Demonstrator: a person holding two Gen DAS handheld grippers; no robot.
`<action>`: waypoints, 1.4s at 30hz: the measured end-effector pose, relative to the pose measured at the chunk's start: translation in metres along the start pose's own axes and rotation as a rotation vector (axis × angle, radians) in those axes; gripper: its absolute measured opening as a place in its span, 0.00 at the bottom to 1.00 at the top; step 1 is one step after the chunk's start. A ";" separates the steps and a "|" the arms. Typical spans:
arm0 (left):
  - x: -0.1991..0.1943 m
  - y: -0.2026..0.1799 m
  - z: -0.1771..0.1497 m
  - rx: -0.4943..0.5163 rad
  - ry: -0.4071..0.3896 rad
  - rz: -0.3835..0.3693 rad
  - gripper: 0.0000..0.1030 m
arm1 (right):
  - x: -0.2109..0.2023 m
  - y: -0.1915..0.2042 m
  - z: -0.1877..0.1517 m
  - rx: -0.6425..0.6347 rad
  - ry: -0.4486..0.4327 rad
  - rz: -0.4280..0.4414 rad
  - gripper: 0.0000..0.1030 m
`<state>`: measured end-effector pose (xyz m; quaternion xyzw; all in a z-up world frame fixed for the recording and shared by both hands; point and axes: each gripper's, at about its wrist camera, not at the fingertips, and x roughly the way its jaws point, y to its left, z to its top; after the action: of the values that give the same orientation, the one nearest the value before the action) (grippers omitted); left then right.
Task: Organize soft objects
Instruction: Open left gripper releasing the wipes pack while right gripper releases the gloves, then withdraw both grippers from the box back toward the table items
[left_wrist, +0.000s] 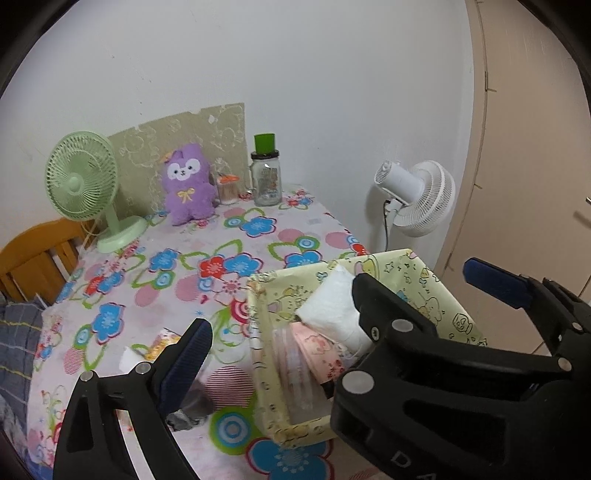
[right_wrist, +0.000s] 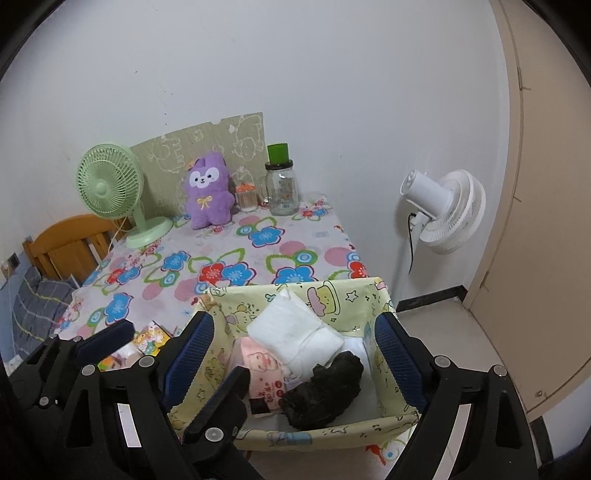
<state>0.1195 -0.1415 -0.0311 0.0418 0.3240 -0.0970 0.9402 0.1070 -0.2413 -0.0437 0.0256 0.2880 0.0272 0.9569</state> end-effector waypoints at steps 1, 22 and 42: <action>-0.002 0.001 0.000 0.000 -0.003 0.000 0.94 | -0.002 0.002 0.000 0.000 -0.004 -0.002 0.88; -0.064 0.043 -0.013 -0.017 -0.112 0.025 0.94 | -0.061 0.058 -0.006 -0.032 -0.091 -0.021 0.89; -0.083 0.115 -0.042 -0.070 -0.160 0.077 1.00 | -0.066 0.134 -0.025 -0.073 -0.109 0.044 0.95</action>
<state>0.0537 -0.0105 -0.0111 0.0136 0.2492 -0.0524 0.9669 0.0333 -0.1115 -0.0199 -0.0018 0.2334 0.0574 0.9707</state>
